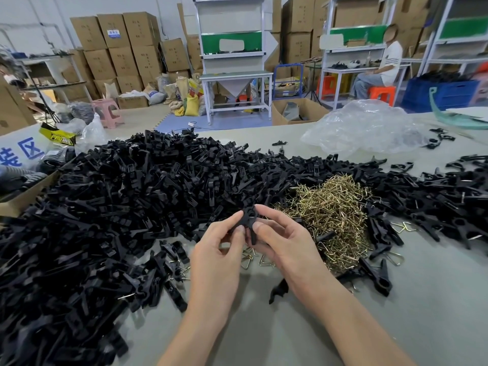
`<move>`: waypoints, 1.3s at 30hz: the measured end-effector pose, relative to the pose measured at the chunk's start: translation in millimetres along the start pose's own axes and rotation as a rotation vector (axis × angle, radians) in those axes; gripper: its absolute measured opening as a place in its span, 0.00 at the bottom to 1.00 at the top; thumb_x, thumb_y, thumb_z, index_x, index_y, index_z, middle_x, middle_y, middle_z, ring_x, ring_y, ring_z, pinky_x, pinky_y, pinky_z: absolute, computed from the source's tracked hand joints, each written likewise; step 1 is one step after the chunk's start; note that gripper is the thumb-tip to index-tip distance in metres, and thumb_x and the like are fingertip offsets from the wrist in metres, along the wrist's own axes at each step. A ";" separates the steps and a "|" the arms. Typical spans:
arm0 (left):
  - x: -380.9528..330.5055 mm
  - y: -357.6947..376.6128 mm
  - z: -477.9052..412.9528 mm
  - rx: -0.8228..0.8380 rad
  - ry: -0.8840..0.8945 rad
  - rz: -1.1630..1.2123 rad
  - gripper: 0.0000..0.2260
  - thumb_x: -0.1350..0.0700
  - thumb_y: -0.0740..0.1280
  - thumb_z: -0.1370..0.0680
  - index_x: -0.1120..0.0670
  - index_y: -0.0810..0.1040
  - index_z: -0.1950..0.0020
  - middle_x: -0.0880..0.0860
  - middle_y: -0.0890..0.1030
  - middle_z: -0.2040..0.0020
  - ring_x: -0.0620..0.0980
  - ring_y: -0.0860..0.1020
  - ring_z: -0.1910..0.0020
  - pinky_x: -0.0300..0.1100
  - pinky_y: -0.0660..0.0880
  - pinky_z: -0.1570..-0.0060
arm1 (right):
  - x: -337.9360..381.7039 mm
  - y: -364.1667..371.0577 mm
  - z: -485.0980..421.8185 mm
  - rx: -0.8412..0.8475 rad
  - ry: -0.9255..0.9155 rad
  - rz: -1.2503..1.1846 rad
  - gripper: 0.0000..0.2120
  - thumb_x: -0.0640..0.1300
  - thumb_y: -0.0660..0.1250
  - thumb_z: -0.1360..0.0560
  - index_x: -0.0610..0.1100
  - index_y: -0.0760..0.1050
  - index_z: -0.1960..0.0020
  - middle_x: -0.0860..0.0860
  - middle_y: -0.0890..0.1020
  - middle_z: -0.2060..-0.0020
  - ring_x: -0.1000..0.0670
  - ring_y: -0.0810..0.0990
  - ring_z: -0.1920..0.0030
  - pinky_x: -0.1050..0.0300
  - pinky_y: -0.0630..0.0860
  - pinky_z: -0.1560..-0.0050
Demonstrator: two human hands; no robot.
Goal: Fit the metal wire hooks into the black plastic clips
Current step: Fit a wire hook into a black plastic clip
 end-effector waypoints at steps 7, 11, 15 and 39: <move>-3.9 -0.5 0.6 0.024 -0.020 0.018 0.14 0.58 0.69 0.20 0.37 0.81 0.44 0.47 0.83 0.53 0.38 0.75 0.65 0.28 0.71 0.63 | 1.6 -1.0 0.3 0.027 -0.004 -0.033 0.14 0.35 0.71 0.23 0.52 0.86 0.46 0.49 0.87 0.52 0.46 0.86 0.46 0.58 0.82 0.49; -4.1 -0.3 1.4 0.044 -0.026 0.030 0.14 0.59 0.67 0.19 0.39 0.82 0.45 0.43 0.82 0.50 0.39 0.80 0.60 0.28 0.73 0.61 | 3.1 -3.6 0.6 0.077 0.034 -0.030 0.19 0.40 0.75 0.31 0.53 0.84 0.41 0.52 0.85 0.58 0.48 0.86 0.49 0.57 0.82 0.48; -3.7 0.3 2.1 0.076 -0.042 0.054 0.15 0.60 0.64 0.18 0.39 0.83 0.44 0.40 0.81 0.50 0.40 0.81 0.60 0.32 0.76 0.59 | 3.8 -4.4 1.3 0.115 0.007 0.036 0.15 0.42 0.74 0.31 0.51 0.85 0.45 0.51 0.84 0.55 0.47 0.86 0.47 0.57 0.81 0.47; 18.3 -13.3 -1.6 0.303 0.250 -1.001 0.13 0.41 0.58 0.17 0.42 0.74 0.37 0.41 0.72 0.44 0.41 0.71 0.48 0.35 0.63 0.55 | 13.1 -15.2 -7.0 -0.173 -0.127 -0.028 0.11 0.33 0.69 0.24 0.45 0.80 0.45 0.48 0.81 0.55 0.52 0.83 0.59 0.61 0.81 0.53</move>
Point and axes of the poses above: each hand's wrist, its own z-axis away from the middle knuckle, its own y-axis out of the palm, x = y × z, the point moved 1 cm from there along -z, towards the middle knuckle
